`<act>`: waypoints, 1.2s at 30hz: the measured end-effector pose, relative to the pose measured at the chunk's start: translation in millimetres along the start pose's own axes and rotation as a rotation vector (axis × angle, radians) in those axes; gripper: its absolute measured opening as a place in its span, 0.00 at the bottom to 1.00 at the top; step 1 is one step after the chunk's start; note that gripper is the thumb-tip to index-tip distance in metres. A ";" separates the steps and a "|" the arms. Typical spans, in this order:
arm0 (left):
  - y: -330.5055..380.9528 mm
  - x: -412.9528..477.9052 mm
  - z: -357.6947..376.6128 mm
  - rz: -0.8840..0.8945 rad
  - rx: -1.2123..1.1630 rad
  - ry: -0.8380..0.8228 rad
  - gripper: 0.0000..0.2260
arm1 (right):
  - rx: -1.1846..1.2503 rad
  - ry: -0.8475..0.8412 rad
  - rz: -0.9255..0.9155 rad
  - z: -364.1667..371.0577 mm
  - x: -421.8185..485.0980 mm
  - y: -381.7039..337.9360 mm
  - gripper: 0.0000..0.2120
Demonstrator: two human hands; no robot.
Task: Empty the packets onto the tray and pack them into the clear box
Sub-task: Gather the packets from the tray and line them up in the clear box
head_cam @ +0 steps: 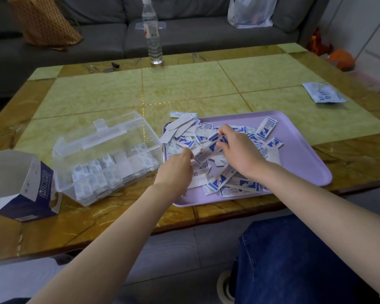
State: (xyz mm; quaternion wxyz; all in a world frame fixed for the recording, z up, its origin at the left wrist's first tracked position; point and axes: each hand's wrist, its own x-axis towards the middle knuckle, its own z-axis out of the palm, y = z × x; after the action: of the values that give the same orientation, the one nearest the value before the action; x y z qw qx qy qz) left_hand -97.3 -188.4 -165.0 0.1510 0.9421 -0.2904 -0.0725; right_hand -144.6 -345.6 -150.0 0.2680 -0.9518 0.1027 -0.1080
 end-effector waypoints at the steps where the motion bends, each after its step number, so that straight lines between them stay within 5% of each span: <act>1: -1.7 -0.5 -1.2 0.015 -0.005 -0.002 0.08 | -0.004 0.029 0.017 -0.8 0.2 1.3 0.08; 9: -0.8 -4.3 -5.2 0.095 -0.187 0.075 0.03 | 0.086 -0.059 0.000 10.1 -4.7 -4.9 0.04; 15: 0.2 -5.0 -3.5 0.026 -0.299 0.107 0.15 | 0.102 -0.272 -0.114 17.1 -13.1 -16.7 0.06; 20: 2.7 -5.8 0.0 0.150 -0.167 0.224 0.16 | -0.181 -0.258 -0.179 18.9 -15.6 -16.5 0.20; 28: -5.1 -5.1 1.9 0.165 -0.180 0.257 0.04 | -0.249 -0.250 -0.196 25.0 -25.3 -7.4 0.12; 36: -18.3 -19.4 10.5 0.050 -0.156 0.152 0.14 | -0.173 -0.194 -0.089 35.2 -25.7 0.8 0.11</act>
State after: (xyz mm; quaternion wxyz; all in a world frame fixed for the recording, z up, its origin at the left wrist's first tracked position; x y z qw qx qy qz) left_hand -106.0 -165.5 -180.0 0.2473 0.9227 -0.2952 -0.0194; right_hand -160.1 -322.6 -183.6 0.1883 -0.9810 0.0428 -0.0179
